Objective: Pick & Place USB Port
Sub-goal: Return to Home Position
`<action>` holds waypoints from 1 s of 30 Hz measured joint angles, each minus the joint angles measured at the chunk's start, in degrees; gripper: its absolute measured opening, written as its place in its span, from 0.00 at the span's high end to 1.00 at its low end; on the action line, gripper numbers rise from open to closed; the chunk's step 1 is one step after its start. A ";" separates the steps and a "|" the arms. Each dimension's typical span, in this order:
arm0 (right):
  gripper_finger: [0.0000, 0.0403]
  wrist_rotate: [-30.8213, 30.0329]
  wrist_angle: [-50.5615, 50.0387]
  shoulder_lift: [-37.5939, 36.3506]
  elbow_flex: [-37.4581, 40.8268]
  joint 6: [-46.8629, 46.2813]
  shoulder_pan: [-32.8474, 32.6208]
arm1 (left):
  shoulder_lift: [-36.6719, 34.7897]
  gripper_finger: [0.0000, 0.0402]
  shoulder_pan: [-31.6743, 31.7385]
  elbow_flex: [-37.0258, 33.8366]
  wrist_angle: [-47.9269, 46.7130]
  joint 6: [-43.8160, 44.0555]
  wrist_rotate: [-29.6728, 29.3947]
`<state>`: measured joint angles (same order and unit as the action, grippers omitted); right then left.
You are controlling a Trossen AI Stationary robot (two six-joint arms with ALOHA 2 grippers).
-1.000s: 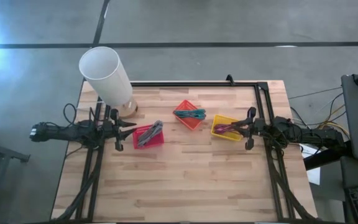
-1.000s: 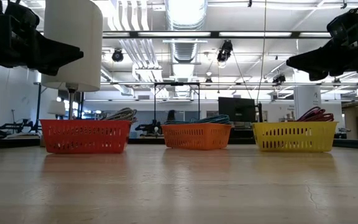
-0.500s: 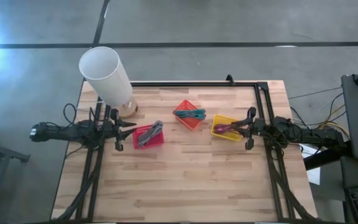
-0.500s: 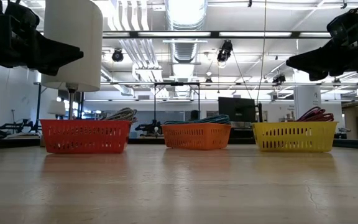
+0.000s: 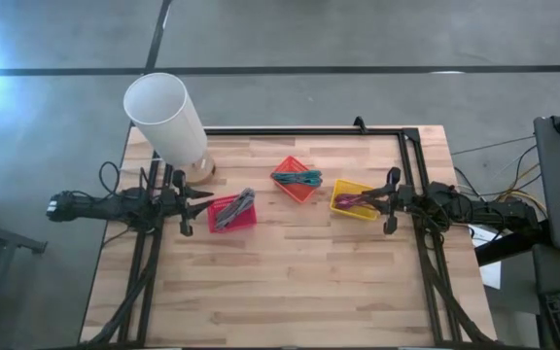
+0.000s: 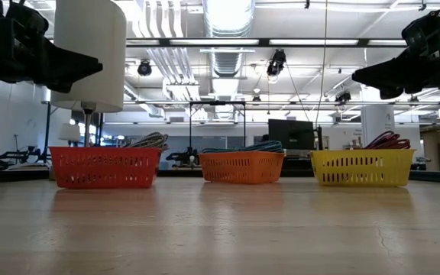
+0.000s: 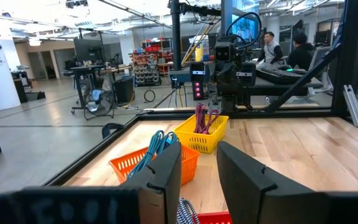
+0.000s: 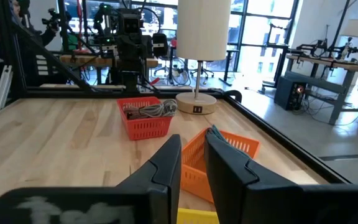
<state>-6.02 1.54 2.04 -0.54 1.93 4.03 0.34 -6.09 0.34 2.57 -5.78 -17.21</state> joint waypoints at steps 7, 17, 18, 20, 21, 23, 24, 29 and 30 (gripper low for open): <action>0.81 0.00 0.00 0.00 0.00 0.00 0.00 | 0.00 0.73 0.00 0.00 0.00 0.00 -0.01; 0.79 0.02 0.00 0.00 0.00 0.00 0.00 | 0.01 0.73 0.00 0.00 0.00 0.00 -0.02; 0.79 0.00 0.00 0.00 0.00 0.00 0.00 | 0.00 0.73 -0.01 0.00 0.00 0.00 -0.01; 0.81 0.02 0.00 0.00 0.00 0.00 0.00 | 0.01 0.73 0.00 0.00 0.00 0.00 -0.02; 0.81 0.00 0.00 0.00 0.00 0.00 0.00 | 0.02 0.73 0.00 0.00 0.00 0.00 0.00; 0.82 0.00 0.00 0.00 0.00 0.00 0.00 | 0.02 0.73 0.00 0.00 0.00 0.00 0.00; 0.83 0.01 0.00 0.00 0.00 0.00 0.00 | 0.00 0.73 0.00 0.00 0.00 0.00 -0.02; 0.84 0.01 0.00 0.00 0.00 0.00 0.02 | 0.02 0.73 0.00 0.00 0.00 0.00 -0.02; 0.84 0.02 0.00 0.00 0.00 0.00 0.01 | 0.02 0.73 0.00 0.00 0.00 0.00 -0.02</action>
<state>-6.00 1.54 2.04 -0.54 1.93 4.04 0.36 -6.09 0.34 2.57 -5.78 -17.23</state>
